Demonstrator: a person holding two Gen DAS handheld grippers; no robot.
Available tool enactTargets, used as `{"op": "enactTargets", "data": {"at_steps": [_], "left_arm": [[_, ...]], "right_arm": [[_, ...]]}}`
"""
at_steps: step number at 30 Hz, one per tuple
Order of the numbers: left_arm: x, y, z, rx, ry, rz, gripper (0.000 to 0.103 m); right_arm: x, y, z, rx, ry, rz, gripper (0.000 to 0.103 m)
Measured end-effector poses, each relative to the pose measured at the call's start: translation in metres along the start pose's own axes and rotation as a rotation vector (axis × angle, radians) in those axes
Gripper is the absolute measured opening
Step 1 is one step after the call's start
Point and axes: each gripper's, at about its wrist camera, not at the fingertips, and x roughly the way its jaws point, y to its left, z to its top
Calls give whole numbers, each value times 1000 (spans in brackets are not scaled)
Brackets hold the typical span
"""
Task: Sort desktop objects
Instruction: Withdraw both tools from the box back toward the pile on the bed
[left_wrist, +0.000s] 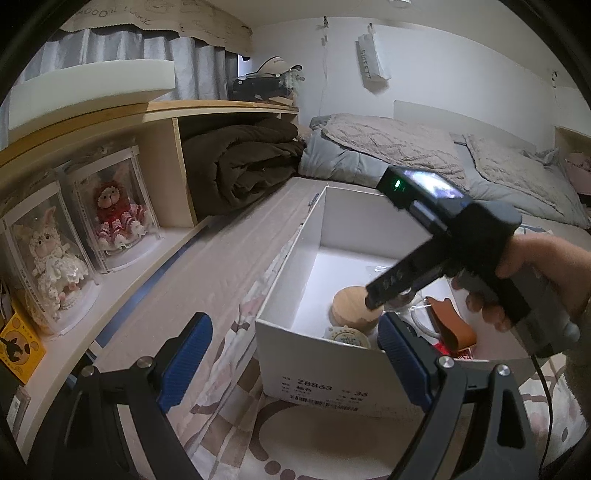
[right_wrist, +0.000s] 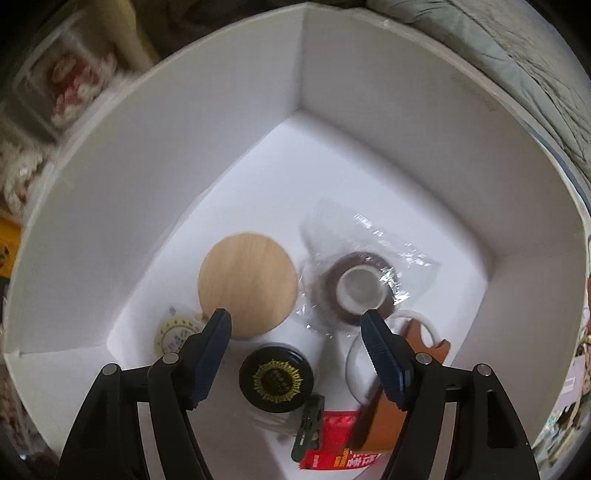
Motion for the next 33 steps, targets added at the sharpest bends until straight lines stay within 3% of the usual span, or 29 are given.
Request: {"op": "enactTargets", "data": {"at_steps": [6, 9, 14, 16, 22, 33], "left_arm": [[-9, -7, 1, 0, -10, -9, 92], [-12, -10, 2, -16, -13, -11, 93], [-20, -16, 4, -14, -28, 1, 97], [-23, -18, 6, -14, -33, 6, 103], [-32, -29, 14, -30, -55, -1, 103], [-50, -69, 33, 9, -96, -34, 103]], "right_arm": [[-34, -12, -18, 36, -84, 83, 74], [-52, -15, -30, 52, -154, 101, 89], [-78, -15, -52, -5, -260, 63, 97], [-90, -19, -57, -7, -317, 23, 98], [-112, -30, -82, -5, -447, -39, 99], [-157, -66, -140, 32, -666, -23, 99]]}}
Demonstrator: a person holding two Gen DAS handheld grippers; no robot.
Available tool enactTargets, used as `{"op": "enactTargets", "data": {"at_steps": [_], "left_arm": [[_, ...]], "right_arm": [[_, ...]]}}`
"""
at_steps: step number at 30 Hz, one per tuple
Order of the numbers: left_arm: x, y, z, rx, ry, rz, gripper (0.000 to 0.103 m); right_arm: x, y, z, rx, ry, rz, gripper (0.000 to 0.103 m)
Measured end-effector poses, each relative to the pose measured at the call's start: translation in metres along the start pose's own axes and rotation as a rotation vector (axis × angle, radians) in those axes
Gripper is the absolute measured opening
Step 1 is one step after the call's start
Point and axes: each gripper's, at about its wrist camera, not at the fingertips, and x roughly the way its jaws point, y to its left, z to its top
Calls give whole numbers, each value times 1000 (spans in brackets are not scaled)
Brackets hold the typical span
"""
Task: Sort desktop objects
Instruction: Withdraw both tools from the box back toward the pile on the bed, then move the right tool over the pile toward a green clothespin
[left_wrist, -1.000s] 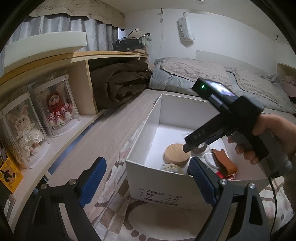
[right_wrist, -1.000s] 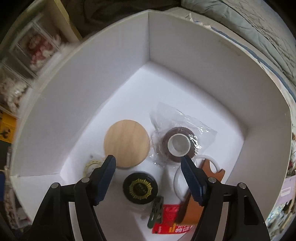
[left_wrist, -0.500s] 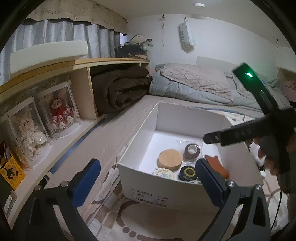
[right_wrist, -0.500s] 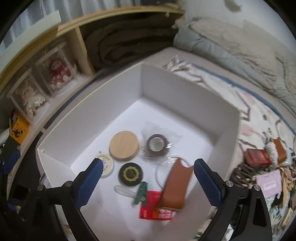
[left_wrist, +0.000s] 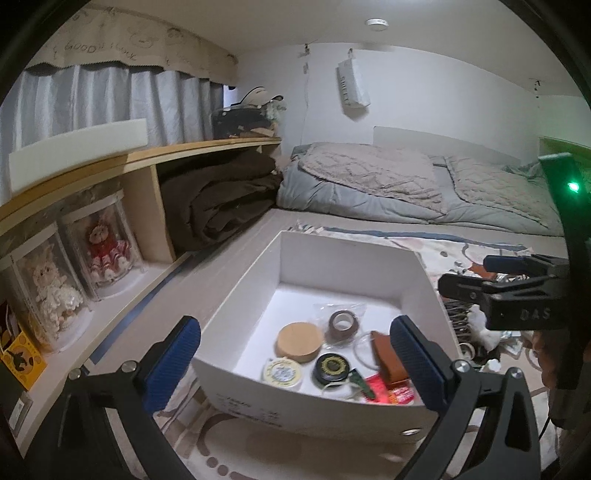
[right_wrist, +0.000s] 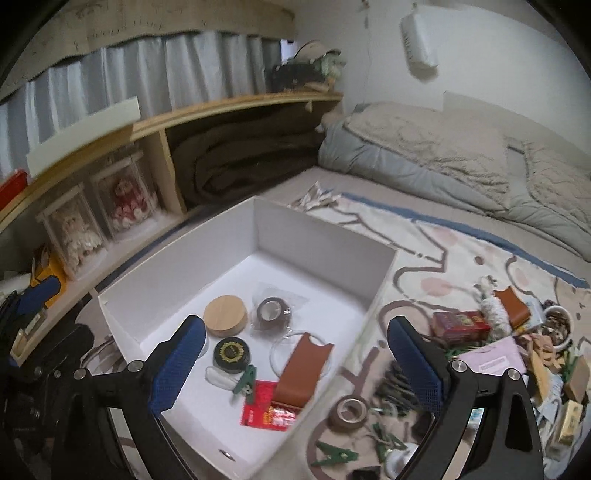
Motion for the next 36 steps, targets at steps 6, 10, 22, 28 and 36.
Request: {"op": "enactTargets", "data": {"at_steps": [6, 10, 22, 28, 36], "left_arm": [[-3, -26, 4, 15, -1, -38, 103], [-6, -46, 7, 24, -7, -62, 103], [-22, -96, 18, 30, -66, -138, 103], [-23, -131, 17, 56, -75, -185, 103], [-20, -170, 11, 59, -90, -245, 103]], "right_arm": [[-29, -22, -12, 14, -45, -30, 99], [-51, -40, -23, 34, -76, -59, 99], [-117, -89, -52, 77, -167, -156, 99], [-148, -114, -70, 86, -208, -259, 99], [-175, -150, -97, 103, -227, -379, 99]]}}
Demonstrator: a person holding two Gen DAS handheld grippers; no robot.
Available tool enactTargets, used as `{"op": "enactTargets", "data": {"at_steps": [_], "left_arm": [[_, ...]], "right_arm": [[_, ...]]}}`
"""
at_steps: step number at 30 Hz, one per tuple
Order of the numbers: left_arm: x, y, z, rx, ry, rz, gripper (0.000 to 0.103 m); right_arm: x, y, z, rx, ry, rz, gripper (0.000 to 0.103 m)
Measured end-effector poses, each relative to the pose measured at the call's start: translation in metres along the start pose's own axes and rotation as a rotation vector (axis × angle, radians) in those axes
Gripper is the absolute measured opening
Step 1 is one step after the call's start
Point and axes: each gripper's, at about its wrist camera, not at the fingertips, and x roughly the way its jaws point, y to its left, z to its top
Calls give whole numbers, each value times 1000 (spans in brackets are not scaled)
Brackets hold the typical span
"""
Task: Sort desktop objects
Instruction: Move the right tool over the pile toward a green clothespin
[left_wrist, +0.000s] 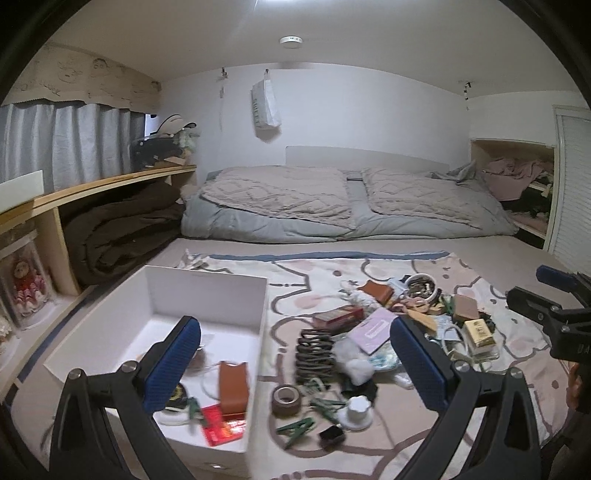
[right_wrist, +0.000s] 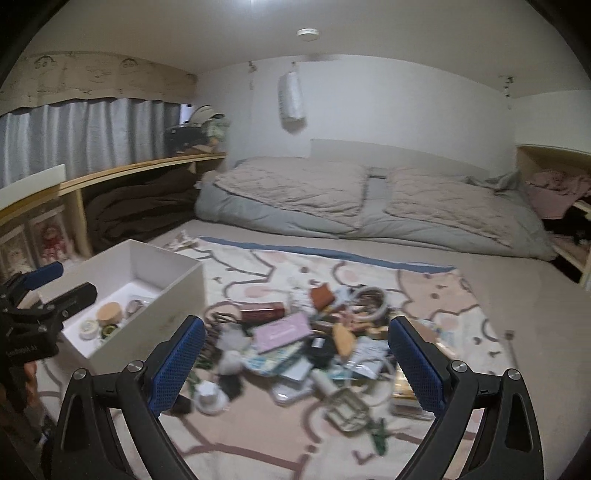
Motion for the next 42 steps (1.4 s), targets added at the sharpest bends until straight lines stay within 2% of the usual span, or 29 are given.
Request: {"op": "enactTargets", "data": {"at_steps": [5, 10, 14, 18, 22, 26, 32, 38, 42], "left_arm": [[3, -8, -9, -57, -49, -1, 103], [14, -11, -16, -84, -36, -19, 103], [22, -14, -23, -69, -29, -8, 103], [25, -19, -32, -43, -36, 16, 103], [28, -19, -42, -46, -30, -1, 103], [31, -19, -49, -64, -9, -28, 103], [37, -25, -57, -64, 35, -30, 103], [58, -26, -69, -86, 143, -68, 103], [68, -25, -76, -83, 190, -39, 103]], "right_arm": [[-3, -26, -14, 42, -7, -40, 99], [-1, -43, -28, 65, -4, -68, 99], [3, -54, -39, 107, 7, -55, 99], [4, -57, -47, 95, -7, -66, 99], [8, -62, -56, 97, -2, -61, 99], [13, -67, -61, 117, 22, -41, 99], [23, -72, -69, 117, 47, -58, 99], [45, -85, -80, 188, 155, -21, 99], [56, -95, -90, 238, 213, -15, 99]]}}
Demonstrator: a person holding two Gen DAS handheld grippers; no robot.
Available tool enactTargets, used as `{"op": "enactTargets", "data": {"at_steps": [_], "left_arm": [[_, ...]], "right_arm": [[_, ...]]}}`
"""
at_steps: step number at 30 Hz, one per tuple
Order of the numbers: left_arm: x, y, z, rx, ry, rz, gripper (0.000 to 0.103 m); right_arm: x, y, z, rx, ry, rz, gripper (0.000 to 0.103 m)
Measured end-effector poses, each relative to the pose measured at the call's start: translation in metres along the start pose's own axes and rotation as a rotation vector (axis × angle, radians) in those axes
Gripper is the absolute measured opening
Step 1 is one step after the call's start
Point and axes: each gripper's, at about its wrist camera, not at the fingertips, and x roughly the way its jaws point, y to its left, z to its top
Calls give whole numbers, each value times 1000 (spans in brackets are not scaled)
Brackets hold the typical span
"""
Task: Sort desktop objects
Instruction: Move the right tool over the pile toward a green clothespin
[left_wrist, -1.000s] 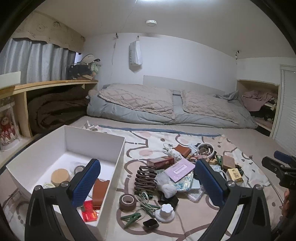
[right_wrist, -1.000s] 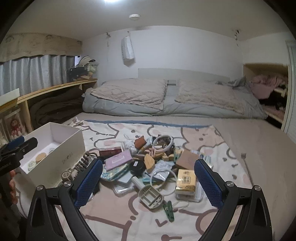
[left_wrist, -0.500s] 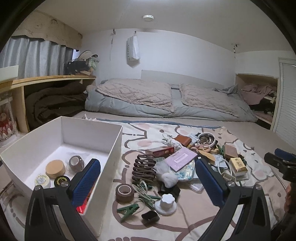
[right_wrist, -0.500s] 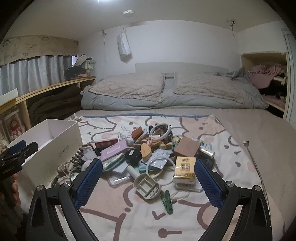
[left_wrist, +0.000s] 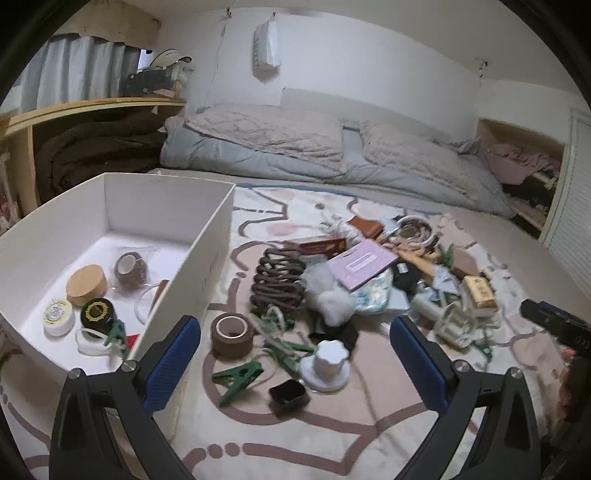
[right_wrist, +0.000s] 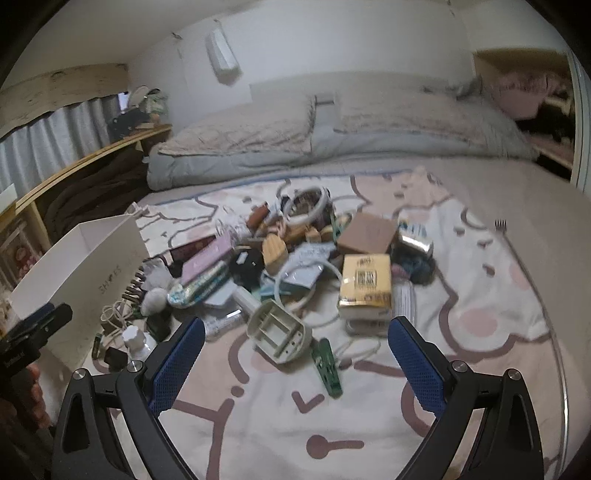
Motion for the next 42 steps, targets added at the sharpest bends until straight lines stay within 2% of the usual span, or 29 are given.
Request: {"op": "enactTargets", "data": {"at_steps": [4, 12, 17, 20, 22, 24, 26, 29, 36, 42], "left_arm": [[4, -10, -5, 66, 12, 43, 103], [11, -22, -15, 129, 49, 25, 103], [17, -24, -20, 126, 94, 23, 103], [22, -26, -25, 135, 120, 34, 103], [25, -26, -28, 135, 139, 30, 103], [28, -26, -30, 131, 158, 24, 103], [31, -26, -31, 126, 176, 18, 103], [33, -25, -33, 117, 196, 9, 103], [41, -22, -35, 91, 247, -18, 103], [58, -17, -42, 45, 337, -56, 103]], "right_arm": [[11, -11, -4, 62, 41, 35, 99], [27, -21, -11, 97, 99, 22, 99], [34, -18, -15, 70, 110, -11, 98], [39, -16, -16, 53, 122, -37, 83], [45, -17, -19, 62, 151, -45, 77], [51, -18, -22, 62, 177, -57, 64], [56, -18, -25, 61, 200, -64, 62], [63, -18, -28, 51, 230, -57, 51], [67, -9, -32, 26, 248, -58, 48], [69, -13, -33, 53, 258, -56, 48]]}}
